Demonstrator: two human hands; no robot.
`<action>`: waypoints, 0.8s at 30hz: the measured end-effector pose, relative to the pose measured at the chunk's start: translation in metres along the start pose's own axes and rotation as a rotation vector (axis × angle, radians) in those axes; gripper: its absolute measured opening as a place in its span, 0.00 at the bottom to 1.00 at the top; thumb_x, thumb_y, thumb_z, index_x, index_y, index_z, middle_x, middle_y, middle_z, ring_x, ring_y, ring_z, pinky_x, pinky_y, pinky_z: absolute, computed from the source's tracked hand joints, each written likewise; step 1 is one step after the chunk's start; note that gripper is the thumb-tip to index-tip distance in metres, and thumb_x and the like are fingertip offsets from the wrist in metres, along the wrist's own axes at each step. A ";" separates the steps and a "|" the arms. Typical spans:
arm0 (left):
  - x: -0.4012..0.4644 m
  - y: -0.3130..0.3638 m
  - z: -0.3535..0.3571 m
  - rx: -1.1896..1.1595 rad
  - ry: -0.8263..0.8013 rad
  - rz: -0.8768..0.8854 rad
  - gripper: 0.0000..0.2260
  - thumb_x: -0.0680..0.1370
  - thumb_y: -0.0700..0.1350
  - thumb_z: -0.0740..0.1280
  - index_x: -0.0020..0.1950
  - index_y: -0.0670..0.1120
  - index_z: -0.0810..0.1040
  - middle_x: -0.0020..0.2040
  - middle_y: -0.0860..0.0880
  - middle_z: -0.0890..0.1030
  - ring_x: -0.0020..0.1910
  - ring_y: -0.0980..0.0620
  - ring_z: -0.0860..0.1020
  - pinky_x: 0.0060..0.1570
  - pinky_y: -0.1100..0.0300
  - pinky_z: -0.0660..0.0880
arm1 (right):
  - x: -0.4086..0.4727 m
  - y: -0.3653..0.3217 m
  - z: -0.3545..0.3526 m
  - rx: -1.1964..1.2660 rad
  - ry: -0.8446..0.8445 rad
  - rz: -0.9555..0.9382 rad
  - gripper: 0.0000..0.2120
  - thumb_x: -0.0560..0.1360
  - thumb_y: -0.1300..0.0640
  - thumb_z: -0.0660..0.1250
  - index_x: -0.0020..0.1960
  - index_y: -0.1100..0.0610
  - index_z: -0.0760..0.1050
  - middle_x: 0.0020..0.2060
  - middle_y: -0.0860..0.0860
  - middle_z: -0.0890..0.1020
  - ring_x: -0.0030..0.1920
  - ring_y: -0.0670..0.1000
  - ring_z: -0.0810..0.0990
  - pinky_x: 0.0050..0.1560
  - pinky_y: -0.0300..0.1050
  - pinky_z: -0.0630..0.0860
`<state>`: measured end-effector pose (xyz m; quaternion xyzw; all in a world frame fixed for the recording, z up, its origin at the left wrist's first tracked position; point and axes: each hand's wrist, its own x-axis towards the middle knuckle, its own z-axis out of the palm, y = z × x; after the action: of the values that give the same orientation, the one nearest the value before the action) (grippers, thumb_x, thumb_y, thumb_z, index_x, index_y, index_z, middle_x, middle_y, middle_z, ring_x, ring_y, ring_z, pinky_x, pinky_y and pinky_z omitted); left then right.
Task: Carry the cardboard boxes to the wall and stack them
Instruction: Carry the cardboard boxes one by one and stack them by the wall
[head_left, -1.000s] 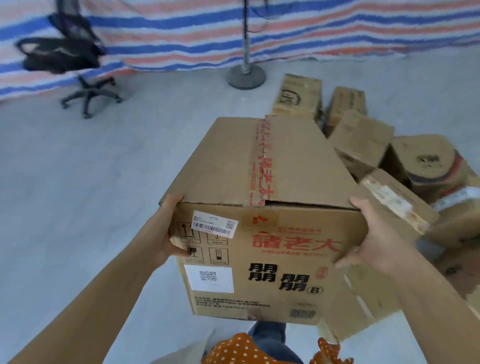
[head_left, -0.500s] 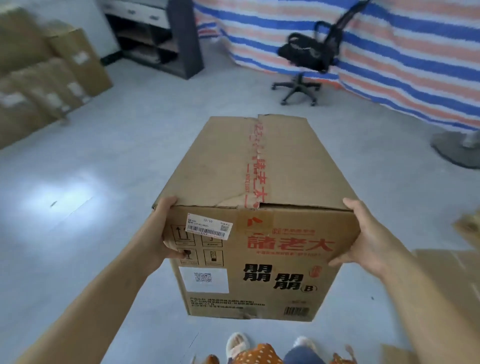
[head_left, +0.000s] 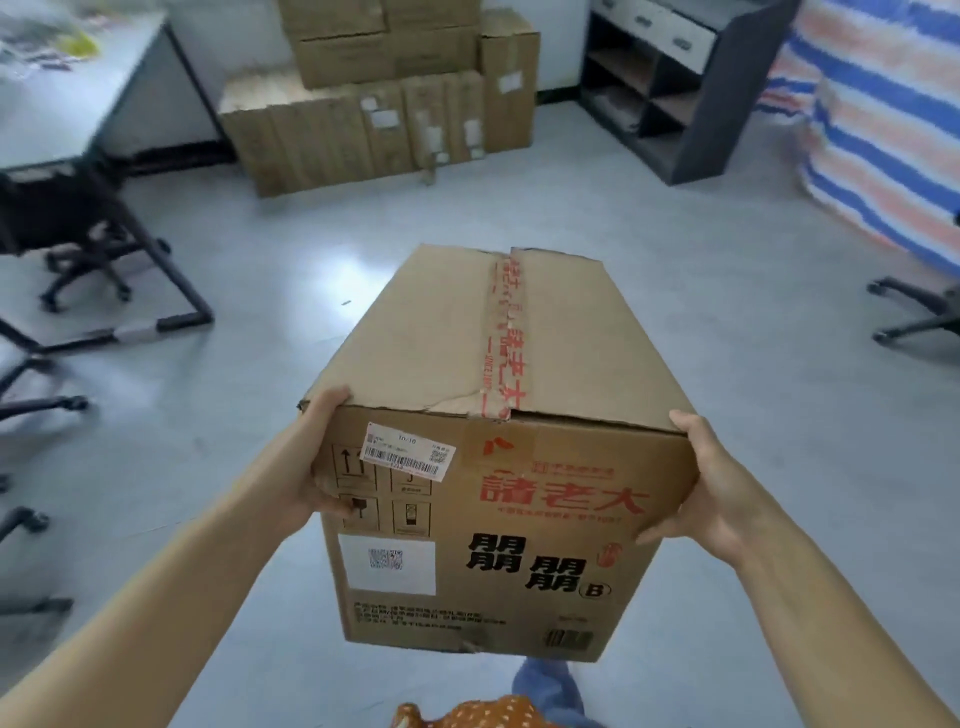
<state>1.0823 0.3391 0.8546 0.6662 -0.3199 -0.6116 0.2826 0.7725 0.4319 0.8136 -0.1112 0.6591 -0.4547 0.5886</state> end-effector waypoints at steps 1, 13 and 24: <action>0.006 0.005 -0.001 -0.024 0.030 -0.009 0.15 0.75 0.60 0.62 0.50 0.49 0.75 0.38 0.47 0.82 0.45 0.45 0.79 0.45 0.38 0.77 | 0.015 -0.014 0.008 -0.029 -0.034 0.004 0.16 0.78 0.40 0.55 0.59 0.48 0.73 0.55 0.57 0.79 0.57 0.61 0.77 0.54 0.78 0.69; 0.100 0.057 -0.077 -0.334 0.346 -0.085 0.14 0.78 0.58 0.60 0.49 0.48 0.75 0.43 0.45 0.80 0.44 0.45 0.78 0.52 0.33 0.73 | 0.158 -0.119 0.183 -0.344 -0.265 0.046 0.12 0.78 0.40 0.56 0.51 0.46 0.72 0.51 0.53 0.78 0.52 0.59 0.77 0.48 0.74 0.74; 0.257 0.182 -0.209 -0.388 0.355 -0.088 0.13 0.78 0.58 0.60 0.49 0.50 0.74 0.47 0.44 0.80 0.49 0.44 0.77 0.55 0.30 0.71 | 0.262 -0.202 0.397 -0.394 -0.288 0.034 0.16 0.77 0.39 0.57 0.58 0.47 0.72 0.55 0.56 0.79 0.55 0.62 0.78 0.43 0.72 0.76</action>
<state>1.2880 0.0222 0.8509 0.7094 -0.1129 -0.5467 0.4301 0.9686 -0.0459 0.8264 -0.2766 0.6463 -0.2869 0.6508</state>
